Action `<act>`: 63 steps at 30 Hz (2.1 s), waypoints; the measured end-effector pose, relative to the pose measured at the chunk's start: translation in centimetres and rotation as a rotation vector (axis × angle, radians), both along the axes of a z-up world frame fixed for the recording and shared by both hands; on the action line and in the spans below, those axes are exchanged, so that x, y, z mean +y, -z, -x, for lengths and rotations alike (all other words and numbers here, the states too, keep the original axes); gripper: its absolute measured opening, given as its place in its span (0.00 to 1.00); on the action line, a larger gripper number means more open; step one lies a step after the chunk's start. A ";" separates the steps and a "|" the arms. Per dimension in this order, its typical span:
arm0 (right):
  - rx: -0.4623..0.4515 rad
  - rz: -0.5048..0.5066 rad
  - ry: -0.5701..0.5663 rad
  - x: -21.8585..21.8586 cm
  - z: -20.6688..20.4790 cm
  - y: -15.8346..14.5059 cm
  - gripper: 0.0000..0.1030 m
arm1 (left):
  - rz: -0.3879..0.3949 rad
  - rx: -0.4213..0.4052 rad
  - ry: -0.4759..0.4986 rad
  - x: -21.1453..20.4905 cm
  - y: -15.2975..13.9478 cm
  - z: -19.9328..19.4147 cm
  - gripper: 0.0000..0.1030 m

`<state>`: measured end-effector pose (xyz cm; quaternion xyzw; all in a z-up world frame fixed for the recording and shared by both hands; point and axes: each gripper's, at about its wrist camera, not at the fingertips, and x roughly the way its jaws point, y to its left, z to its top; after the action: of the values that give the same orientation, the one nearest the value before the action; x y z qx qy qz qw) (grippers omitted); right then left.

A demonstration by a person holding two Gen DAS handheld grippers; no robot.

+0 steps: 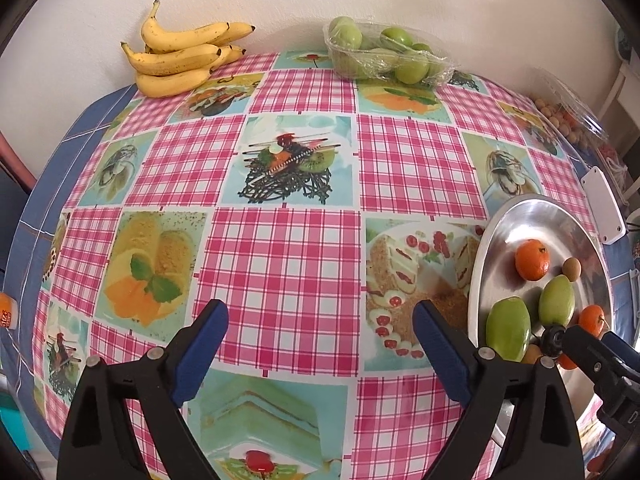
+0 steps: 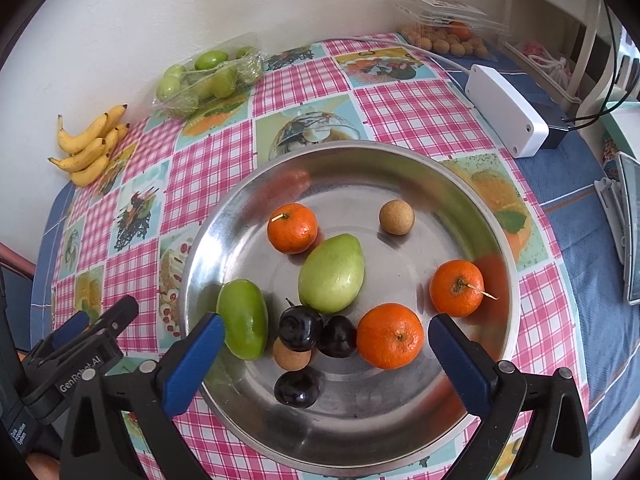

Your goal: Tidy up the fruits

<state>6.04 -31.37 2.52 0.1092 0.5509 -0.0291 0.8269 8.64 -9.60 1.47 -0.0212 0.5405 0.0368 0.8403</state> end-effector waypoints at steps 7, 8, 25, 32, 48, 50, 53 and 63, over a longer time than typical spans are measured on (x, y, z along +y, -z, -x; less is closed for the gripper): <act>-0.010 -0.007 -0.009 0.4 0.1 -0.2 1.00 | -0.056 -0.053 0.019 -0.3 -0.8 0.3 0.91; -0.011 -0.009 -0.010 0.4 0.1 -0.2 1.00 | -0.064 -0.059 0.022 -0.4 -1.0 0.4 0.91; -0.077 -0.056 0.036 0.3 2.1 -1.9 1.00 | -0.228 -0.188 0.108 -1.4 -2.8 3.6 0.91; -0.099 -0.055 0.016 0.9 3.5 -2.7 1.00 | -0.238 -0.160 0.096 -0.3 -4.0 4.8 0.91; -0.150 0.025 -0.070 4.5 9.2 -4.6 1.00 | -0.187 -0.220 0.052 2.3 -8.7 10.5 0.91; -0.152 0.034 -0.074 4.7 9.7 -4.6 1.00 | -0.177 -0.216 0.050 2.5 -8.5 11.0 0.91; -0.153 0.044 -0.074 4.9 10.3 -4.6 1.00 | -0.170 -0.211 0.046 2.9 -8.3 11.7 0.91; -0.143 0.064 -0.082 5.3 10.8 -3.8 1.00 | -0.168 -0.193 0.026 3.9 -7.3 12.6 0.91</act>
<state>-4.80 -26.09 6.33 0.0617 0.4932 -0.0048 0.8677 -4.00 -5.74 8.78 0.0527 0.4522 0.0687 0.8877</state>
